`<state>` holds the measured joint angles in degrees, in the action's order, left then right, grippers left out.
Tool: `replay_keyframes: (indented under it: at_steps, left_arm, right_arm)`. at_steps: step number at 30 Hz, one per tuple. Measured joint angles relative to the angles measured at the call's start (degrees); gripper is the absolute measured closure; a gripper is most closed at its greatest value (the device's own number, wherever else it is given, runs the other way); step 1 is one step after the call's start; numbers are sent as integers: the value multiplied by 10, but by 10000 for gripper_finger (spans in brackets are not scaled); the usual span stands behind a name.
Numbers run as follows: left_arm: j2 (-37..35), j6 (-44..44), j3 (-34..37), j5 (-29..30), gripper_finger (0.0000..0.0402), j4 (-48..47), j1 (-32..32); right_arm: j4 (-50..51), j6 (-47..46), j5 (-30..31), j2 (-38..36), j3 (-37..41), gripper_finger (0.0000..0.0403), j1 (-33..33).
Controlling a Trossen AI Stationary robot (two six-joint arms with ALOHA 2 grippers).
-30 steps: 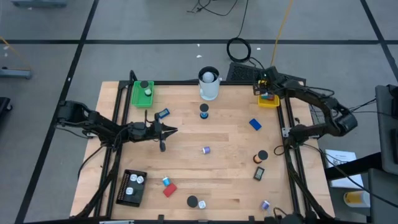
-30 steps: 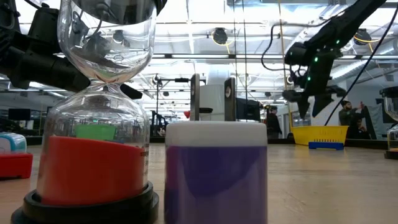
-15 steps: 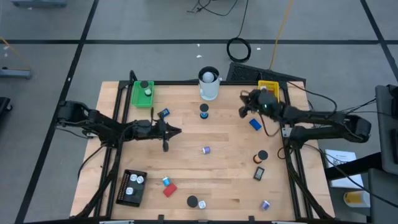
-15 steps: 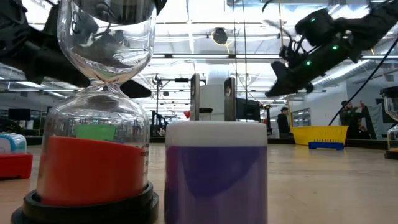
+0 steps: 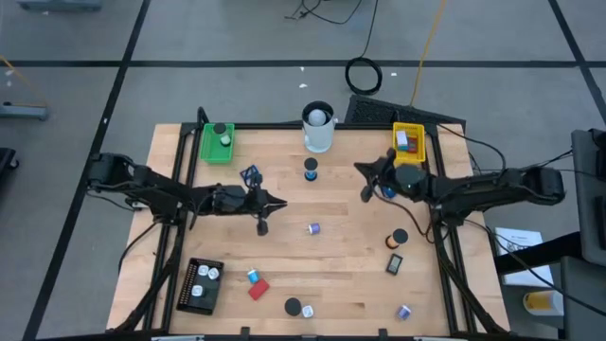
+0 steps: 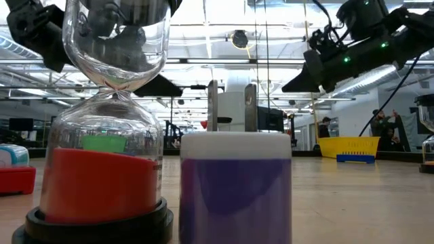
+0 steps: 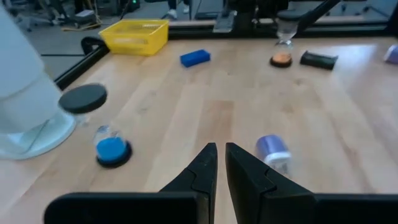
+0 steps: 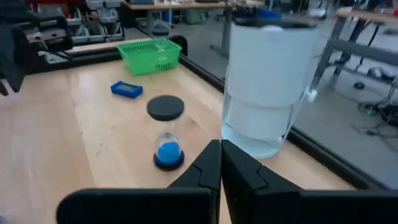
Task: Pick & Place Office items
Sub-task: Put the top purple charger adapter into the black bin
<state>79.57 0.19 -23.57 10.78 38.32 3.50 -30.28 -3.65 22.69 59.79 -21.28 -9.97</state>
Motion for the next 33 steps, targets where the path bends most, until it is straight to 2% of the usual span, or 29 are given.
replay_keyframes:
  at_steps: [7,12,16,21,24,29,33]
  left_arm:
    - [0,-7,-15,-6,360,-12,8]
    - [5,-25,-15,-20,360,-10,13]
    - [33,-35,-22,10,359,-11,35]
    - [104,-47,-78,22,352,-21,56]
    - [150,-58,-138,22,324,-75,62]
    - [215,-85,-242,22,250,-189,67]
    - [249,-86,-296,54,188,-253,68]
  right_arm:
    - [-37,3,14,0,0,402,64]
    - [-59,16,15,0,0,402,86]
    - [-89,46,15,0,0,402,88]
    - [-97,62,14,0,0,402,85]
    - [-99,79,13,0,0,402,85]
    - [-142,107,13,0,0,402,85]
    - [-150,105,13,0,0,402,79]
